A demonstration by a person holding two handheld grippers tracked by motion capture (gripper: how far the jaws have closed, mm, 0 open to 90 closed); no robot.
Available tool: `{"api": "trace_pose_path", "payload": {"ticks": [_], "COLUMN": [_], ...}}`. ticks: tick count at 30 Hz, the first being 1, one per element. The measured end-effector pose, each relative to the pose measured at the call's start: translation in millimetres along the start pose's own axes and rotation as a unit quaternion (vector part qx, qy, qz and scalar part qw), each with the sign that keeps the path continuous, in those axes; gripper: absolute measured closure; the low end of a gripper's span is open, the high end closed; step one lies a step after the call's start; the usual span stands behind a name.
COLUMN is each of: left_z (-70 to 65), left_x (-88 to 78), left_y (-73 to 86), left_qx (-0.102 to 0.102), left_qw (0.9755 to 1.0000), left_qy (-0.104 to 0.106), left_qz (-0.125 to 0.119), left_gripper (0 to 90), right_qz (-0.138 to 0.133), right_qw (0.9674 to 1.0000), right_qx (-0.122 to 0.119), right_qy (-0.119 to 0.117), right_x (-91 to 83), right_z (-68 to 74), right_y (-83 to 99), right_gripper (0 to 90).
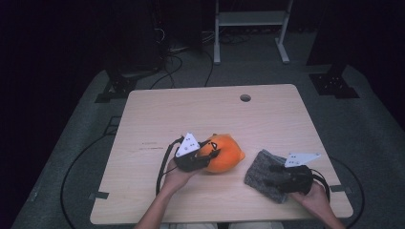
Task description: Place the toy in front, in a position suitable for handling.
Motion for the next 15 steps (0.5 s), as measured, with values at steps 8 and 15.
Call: {"api": "trace_pose_path", "payload": {"ticks": [8, 15], "left_z": [-11.6, -14.2], "left_x": [-7.0, -9.4], "left_y": [17.8, 24.0], "left_qx": [0.001, -0.005], "left_qw": [0.9995, 0.9991], "left_qy": [0.032, 0.042], "left_qz": [0.008, 0.006], "left_gripper": [53.5, 43.5], "right_qz": [0.024, 0.073], "right_qw": [0.9994, 0.9962], "right_qx": [-0.023, -0.043], "right_qy": [0.006, 0.022], "right_x": [14.1, 32.6], "right_z": [5.1, 8.6], "right_y": [-12.5, -9.4], "right_gripper": [38.6, 49.9]}}
Point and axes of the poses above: each handheld gripper's, and its own axes: x roughly forward along the jaws, y roughly out of its underside, z roughly to its left, the point moved 3 cm from there along x, roughly forward along the jaws, and after that the axes turned 7 degrees about y, right-handed, at the moved point
